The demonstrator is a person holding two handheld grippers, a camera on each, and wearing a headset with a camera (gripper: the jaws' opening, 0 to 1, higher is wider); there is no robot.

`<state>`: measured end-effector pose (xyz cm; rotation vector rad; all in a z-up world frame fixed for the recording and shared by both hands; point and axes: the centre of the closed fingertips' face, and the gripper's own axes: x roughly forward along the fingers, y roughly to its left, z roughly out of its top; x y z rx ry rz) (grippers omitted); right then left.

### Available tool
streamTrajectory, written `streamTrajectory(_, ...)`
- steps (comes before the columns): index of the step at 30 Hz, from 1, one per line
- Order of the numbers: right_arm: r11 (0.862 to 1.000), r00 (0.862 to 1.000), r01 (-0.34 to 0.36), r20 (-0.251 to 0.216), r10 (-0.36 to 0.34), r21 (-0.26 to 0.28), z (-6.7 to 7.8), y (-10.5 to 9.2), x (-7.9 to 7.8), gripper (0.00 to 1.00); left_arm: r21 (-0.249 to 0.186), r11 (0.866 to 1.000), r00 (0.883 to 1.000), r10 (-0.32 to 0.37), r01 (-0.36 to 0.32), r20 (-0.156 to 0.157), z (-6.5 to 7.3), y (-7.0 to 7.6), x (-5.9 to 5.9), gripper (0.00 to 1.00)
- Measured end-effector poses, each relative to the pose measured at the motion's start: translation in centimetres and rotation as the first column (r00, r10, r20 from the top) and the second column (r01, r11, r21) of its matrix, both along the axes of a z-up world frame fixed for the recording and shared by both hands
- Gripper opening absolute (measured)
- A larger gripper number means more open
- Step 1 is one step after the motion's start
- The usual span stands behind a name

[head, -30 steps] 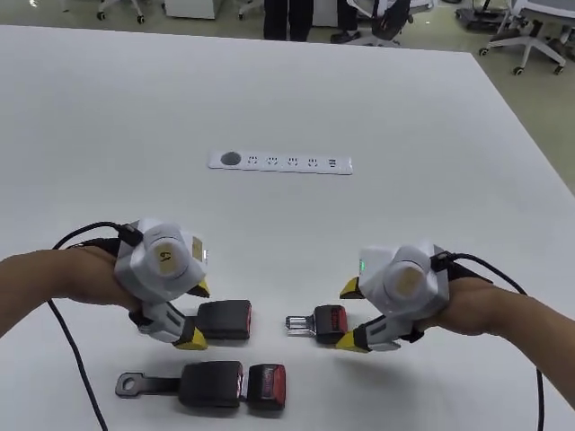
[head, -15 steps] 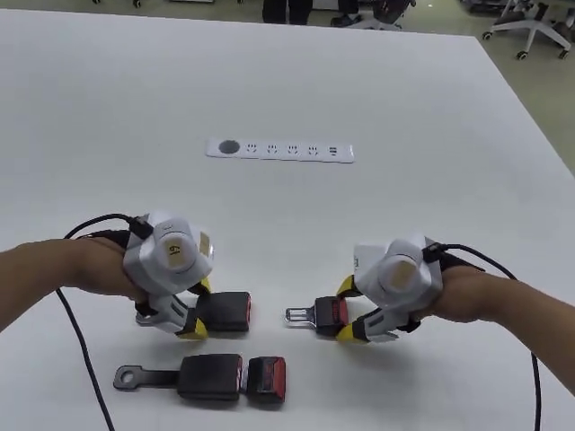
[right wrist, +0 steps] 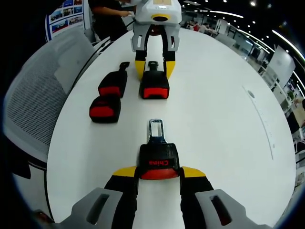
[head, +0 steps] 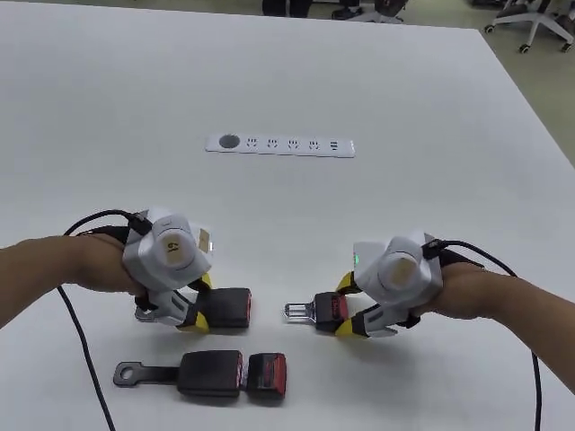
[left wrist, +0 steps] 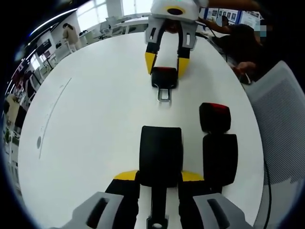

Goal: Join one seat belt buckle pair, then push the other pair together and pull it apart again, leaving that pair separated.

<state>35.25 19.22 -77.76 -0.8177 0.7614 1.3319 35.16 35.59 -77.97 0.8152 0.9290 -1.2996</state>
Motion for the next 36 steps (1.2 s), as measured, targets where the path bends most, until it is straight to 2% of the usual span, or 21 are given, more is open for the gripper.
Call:
streamTrajectory(15, 1.0, 1.0, 0.0, 0.0, 0.0, 0.011, 0.0, 0.8, 0.2, 0.3, 0.007, 1.0, 1.0, -0.02, 0.02, 0.0, -0.1, -0.3, -0.2, 0.32)
streamTrajectory(36, 0.999, 1.0, -0.009, -0.003, 0.009, 0.042, 0.4, 4.0, 0.1, 0.3, 0.012, 1.0, 1.0, -0.024, 0.025, -0.001, -0.3, -0.2, -0.1, 0.32)
